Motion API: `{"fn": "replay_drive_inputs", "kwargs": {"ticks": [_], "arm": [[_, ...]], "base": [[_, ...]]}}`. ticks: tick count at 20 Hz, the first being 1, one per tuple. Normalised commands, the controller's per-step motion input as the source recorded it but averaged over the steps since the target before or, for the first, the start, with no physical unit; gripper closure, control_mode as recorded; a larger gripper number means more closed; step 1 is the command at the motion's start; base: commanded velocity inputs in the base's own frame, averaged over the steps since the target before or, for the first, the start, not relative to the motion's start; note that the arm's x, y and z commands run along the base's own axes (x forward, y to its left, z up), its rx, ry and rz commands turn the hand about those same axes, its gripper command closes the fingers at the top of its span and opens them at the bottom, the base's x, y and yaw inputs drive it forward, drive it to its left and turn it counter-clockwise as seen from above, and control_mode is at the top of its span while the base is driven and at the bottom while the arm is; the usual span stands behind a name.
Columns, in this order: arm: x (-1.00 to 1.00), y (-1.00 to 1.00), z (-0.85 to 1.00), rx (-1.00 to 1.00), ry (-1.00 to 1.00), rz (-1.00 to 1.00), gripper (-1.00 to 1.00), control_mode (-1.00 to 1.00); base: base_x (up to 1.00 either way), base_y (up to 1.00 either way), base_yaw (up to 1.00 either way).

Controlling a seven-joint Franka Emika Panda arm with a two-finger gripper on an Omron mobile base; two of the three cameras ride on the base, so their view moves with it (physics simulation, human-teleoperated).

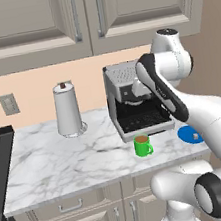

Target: Take a sugar cube from the saucer and place it inside the coffee. Then, grab milk from the fridge and place it next to the coffee on the counter to sweeten the coffee.

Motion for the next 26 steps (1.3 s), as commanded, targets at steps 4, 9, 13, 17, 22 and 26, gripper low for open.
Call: {"fn": "replay_drive_inputs", "kwargs": {"ticks": [4, 9, 13, 17, 22, 26], "arm": [[-0.06, 0.0, 0.0, 0.0, 0.0, 0.0, -1.0, -1.0], [-0.48, -0.29, -0.16, 0.03, 0.02, -0.17, -1.0, -1.0], [-0.66, -0.85, -0.56, 0.04, 0.07, -0.27, -1.0, -1.0], [-0.22, -0.7, -0.55, 0.0, 0.11, -0.25, -1.0, -1.0], [-0.15, -0.95, -0.53, 0.02, 0.01, -0.12, -1.0, -1.0], [0.02, -0.76, -0.51, 0.01, 0.08, 0.0, -1.0, -1.0]], "base": [[0.0, 0.0, 0.0], [0.0, 0.0, 0.0], [0.0, 0.0, 0.0], [0.0, 0.0, 0.0], [0.0, 0.0, 0.0], [0.0, 0.0, 0.0]]}}
